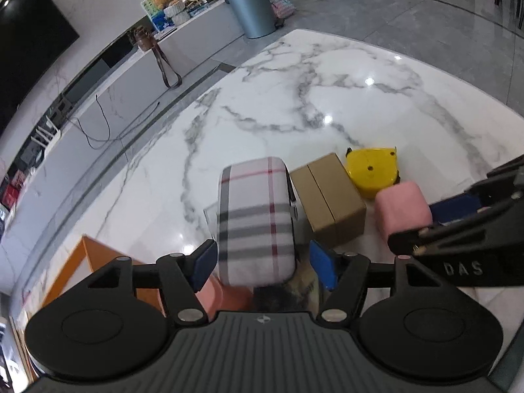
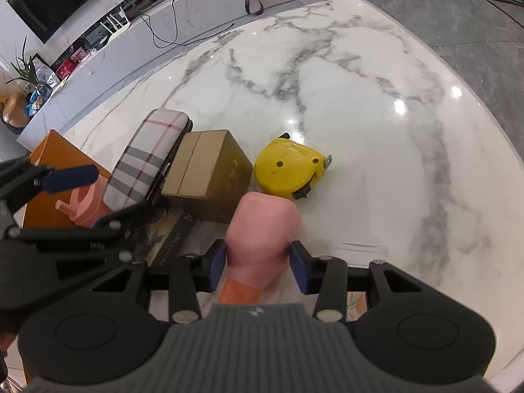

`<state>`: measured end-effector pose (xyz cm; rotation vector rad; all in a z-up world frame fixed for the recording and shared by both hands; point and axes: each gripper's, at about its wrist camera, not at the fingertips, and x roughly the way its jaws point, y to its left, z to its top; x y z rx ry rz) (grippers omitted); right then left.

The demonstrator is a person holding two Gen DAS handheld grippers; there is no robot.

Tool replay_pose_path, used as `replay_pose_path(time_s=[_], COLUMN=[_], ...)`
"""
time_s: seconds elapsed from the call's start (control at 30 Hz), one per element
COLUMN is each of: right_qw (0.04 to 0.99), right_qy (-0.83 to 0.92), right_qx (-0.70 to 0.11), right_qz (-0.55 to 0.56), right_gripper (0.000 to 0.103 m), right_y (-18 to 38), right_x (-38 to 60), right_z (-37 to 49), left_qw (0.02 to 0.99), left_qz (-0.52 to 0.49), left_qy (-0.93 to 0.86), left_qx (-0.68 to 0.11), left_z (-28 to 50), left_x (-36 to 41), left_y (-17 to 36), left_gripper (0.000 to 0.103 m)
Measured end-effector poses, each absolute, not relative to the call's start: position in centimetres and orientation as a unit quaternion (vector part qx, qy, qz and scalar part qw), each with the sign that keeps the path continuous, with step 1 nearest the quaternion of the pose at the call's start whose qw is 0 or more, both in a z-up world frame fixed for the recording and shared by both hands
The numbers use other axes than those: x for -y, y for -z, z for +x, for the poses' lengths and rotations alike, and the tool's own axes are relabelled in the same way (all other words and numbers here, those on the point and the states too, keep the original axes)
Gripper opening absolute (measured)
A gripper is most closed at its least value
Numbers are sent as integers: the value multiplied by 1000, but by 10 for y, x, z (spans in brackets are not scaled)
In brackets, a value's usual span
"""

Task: Organize rigid objects
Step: 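Lift and turn the plaid pouch on edge with the left tool while the right tool holds the bottle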

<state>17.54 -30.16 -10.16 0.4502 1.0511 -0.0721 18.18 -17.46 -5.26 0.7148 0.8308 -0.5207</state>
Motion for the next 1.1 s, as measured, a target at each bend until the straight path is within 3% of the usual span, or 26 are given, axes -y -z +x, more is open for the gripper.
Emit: replay_pose_path(time_s=[0.17,0.33,0.43,0.63,0.7,0.9,1.1], right_qw=[837,838,840,845,845,846,852], right_qy=[33,33,34,41,42,29,14], right_qx=[-497,-498,-501,-503,-503,-504,-495], right_qz=[226,219,204,177,178,172,171], right_gripper=[47,49,49,47,47,46,45], right_y=[104,106,108,109,108,103,91], right_x=[304,303,299,291,291,283,274], right_z=[176,179,180,180,180,178,174], left_qw=[809,809,810,823,828,839,848], left_qz=[352,341,340,312,309,298,282], left_qy=[253,256,254,249,249,241,238], left_qx=[-397,-406,-404,-405,-395,-386,-380], left_z=[196,206,207,204,199,188,174], left_x=[183,182,180,172,171,165,153], left_y=[61,70,72,66,60,42,29], left_gripper=[83,81,70,62,48,25,17])
